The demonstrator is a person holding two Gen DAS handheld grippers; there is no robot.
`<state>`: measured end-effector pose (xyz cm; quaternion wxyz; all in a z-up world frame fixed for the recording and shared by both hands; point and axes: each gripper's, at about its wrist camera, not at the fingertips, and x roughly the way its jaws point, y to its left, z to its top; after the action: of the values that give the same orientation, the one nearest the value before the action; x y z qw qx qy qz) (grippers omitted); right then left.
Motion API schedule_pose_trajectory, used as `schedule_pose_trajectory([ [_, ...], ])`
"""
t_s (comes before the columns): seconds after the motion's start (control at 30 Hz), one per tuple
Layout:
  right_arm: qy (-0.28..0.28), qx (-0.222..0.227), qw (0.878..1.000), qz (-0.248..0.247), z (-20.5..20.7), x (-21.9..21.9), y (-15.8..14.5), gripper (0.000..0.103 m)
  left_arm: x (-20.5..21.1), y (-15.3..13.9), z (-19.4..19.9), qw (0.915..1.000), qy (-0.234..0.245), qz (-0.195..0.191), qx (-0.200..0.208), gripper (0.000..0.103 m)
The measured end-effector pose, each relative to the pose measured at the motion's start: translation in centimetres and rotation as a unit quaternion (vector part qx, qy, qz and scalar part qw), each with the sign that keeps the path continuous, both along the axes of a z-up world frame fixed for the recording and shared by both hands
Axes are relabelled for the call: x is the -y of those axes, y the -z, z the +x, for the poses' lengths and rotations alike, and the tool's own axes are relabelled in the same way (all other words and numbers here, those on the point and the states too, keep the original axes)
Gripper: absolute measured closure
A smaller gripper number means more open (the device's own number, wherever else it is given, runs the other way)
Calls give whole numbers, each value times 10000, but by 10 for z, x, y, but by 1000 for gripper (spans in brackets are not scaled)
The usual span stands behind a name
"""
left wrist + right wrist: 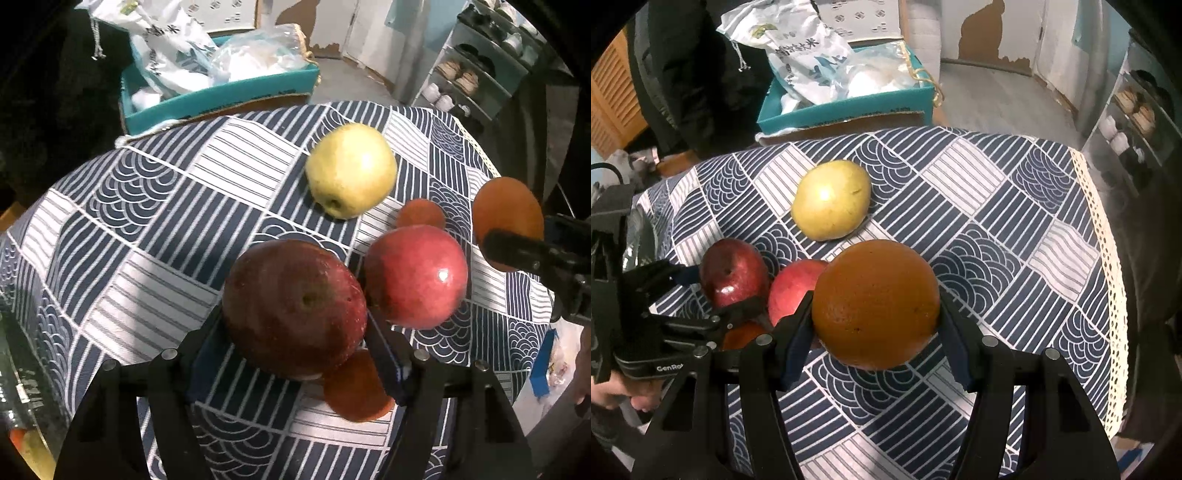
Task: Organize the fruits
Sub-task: 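Carry the orange with the right gripper while the left carries the red apple toward the glass bowl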
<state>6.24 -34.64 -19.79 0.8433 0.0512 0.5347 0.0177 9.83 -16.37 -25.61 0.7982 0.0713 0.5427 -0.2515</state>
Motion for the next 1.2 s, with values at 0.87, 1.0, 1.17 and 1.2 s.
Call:
schedule_pose_trajectory([
  [0.87, -439, 823, 9955, -155, -1, -40, -58, 41, -36, -89, -24, 9947, -420, 3, 941, 28],
  [1.0, -532, 949, 9939, -161, -1, -50, -68, 41, -46, -102, -30, 9933, -524, -41, 1027, 28],
  [1.17, -626, 1063, 9923, -132, 0, -60, -78, 41, -60, -116, -34, 9910, -684, -83, 1151, 28],
  [1.2, -640, 1086, 9919, -130, 0, -62, -80, 41, -63, -120, -35, 9904, -706, -99, 1187, 28],
])
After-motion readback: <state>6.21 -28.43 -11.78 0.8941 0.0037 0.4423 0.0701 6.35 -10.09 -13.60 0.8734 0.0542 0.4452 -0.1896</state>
